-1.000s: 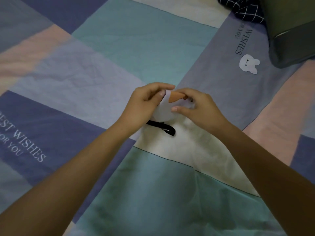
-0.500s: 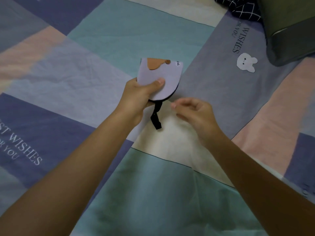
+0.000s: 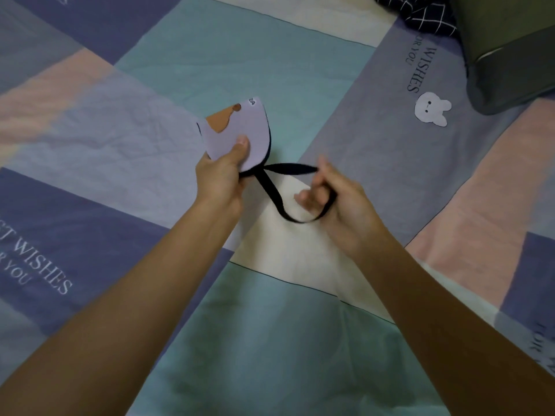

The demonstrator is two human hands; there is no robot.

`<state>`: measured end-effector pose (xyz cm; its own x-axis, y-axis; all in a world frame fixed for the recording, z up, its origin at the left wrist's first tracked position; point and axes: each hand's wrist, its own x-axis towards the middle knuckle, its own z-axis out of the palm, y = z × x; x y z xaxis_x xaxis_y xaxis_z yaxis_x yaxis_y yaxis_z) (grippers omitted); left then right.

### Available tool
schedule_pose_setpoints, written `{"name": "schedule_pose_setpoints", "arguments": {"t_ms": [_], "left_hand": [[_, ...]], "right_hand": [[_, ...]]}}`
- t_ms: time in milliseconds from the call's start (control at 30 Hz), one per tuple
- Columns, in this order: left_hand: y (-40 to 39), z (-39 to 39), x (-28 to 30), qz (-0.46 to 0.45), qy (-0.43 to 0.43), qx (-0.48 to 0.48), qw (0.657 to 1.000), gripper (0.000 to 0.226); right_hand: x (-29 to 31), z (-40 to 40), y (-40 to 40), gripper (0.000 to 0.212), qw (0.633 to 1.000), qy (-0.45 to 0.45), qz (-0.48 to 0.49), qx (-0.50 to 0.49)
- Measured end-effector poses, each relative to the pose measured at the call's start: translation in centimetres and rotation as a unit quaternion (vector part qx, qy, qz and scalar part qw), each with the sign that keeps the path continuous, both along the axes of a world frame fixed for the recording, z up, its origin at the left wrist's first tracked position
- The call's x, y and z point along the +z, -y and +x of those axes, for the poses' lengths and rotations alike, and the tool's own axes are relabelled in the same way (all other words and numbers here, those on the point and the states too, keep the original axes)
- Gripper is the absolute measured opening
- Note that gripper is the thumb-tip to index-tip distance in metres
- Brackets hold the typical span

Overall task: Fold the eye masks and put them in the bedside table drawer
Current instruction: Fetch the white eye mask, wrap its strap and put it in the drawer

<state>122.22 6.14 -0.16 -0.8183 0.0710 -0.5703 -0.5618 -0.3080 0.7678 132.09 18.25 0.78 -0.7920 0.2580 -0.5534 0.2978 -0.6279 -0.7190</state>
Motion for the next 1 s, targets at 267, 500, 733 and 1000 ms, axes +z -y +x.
{"name": "schedule_pose_setpoints", "arguments": {"t_ms": [267,500,733,1000], "left_hand": [[-0.8,2.0,0.0,0.062,0.030,0.077,0.995,0.025],[-0.3,0.5,0.9,0.089,0.008,0.114,0.989,0.023],[1.5,1.1,-0.7,0.000,0.031,0.071,0.997,0.035],[1.1,2.3,-0.5,0.039,0.017,-0.014,0.999,0.025]], "right_hand": [[-2.3,-0.8,-1.1,0.038,0.997,0.037,0.068,-0.016],[-2.0,2.5,0.6,0.027,0.801,0.089,0.482,0.345],[-0.3,1.8,-0.5,0.029,0.995,-0.038,-0.048,-0.076],[-1.2,0.7,-0.5,0.036,0.956,-0.064,-0.194,-0.212]]}}
